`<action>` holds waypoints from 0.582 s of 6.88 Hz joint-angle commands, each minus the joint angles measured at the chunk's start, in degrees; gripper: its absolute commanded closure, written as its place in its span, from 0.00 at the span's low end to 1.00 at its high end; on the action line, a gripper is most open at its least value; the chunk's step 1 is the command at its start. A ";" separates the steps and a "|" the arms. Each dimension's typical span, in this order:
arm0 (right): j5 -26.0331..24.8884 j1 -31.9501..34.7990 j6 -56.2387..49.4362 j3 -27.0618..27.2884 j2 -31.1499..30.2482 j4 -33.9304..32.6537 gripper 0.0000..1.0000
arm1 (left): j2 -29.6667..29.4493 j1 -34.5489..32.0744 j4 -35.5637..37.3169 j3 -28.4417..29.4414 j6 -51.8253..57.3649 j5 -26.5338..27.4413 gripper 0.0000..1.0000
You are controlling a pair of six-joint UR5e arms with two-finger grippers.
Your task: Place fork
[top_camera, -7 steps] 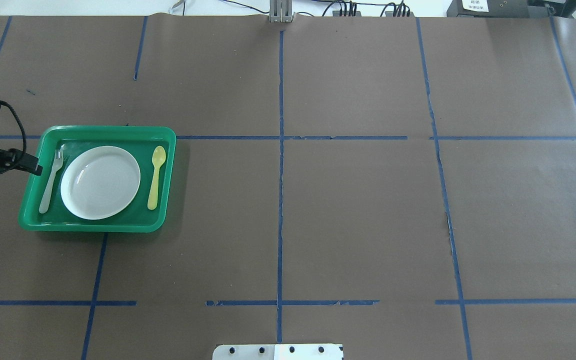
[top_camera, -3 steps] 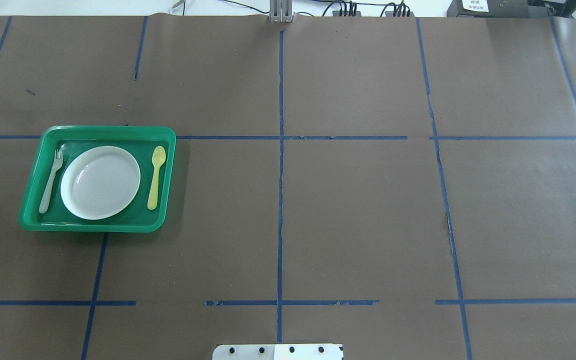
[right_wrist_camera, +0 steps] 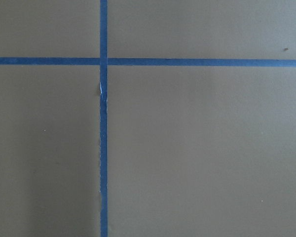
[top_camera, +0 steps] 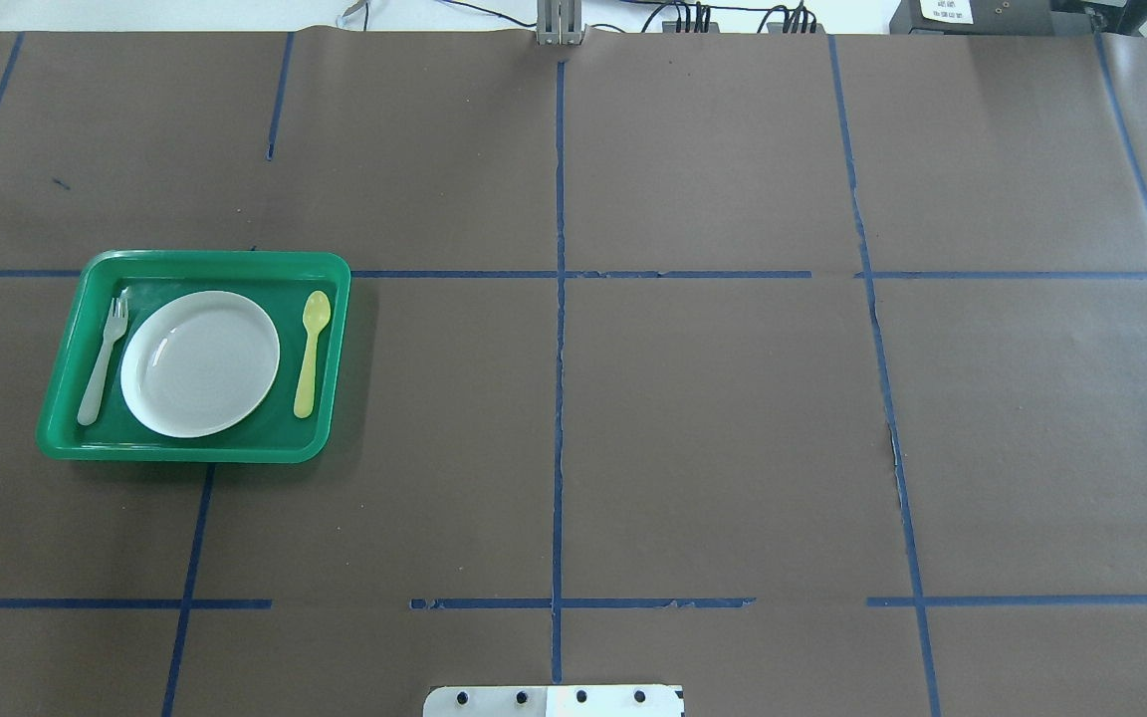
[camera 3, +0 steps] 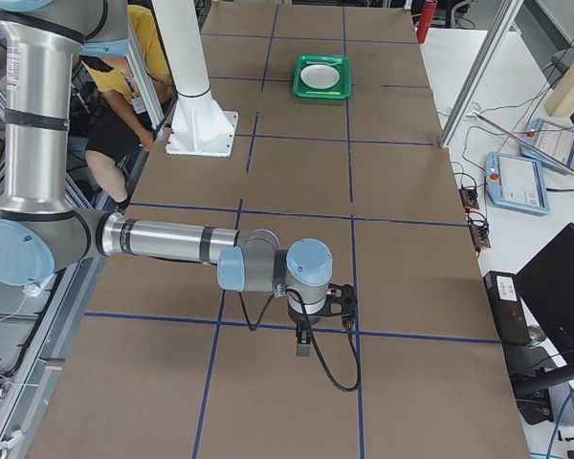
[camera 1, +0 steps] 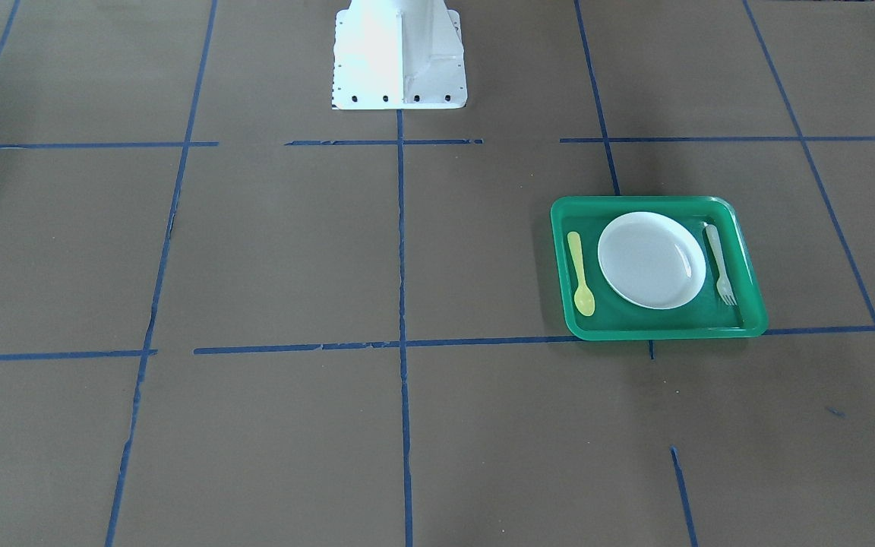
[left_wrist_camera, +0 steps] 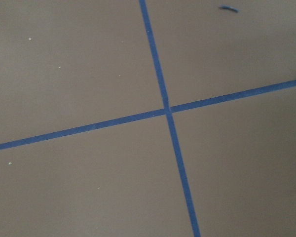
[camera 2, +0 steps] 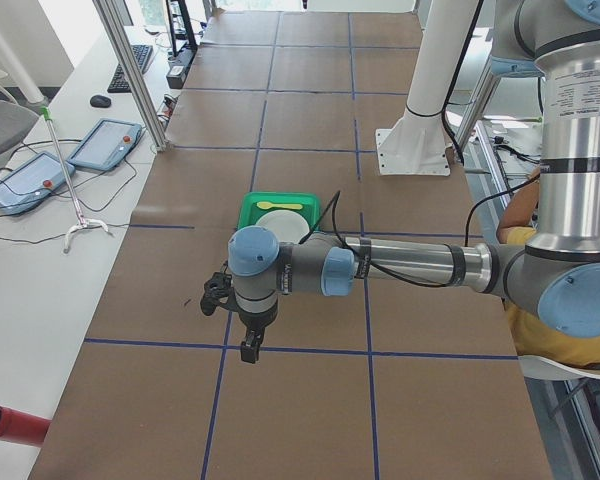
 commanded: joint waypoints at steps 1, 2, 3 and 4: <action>0.03 0.00 0.00 0.00 0.00 0.00 0.00 | 0.20 -0.38 0.33 -0.20 0.37 -0.53 0.00; -0.06 0.00 -0.09 0.00 0.00 0.00 0.00 | 0.11 -0.38 0.16 0.50 0.54 -0.96 0.00; -0.06 0.00 0.00 0.00 0.00 0.00 0.00 | 0.29 -0.47 0.16 -0.10 0.54 -1.05 0.00; 0.03 0.00 0.00 0.00 0.00 0.09 0.00 | 0.11 -0.38 0.16 0.15 0.54 -1.05 0.00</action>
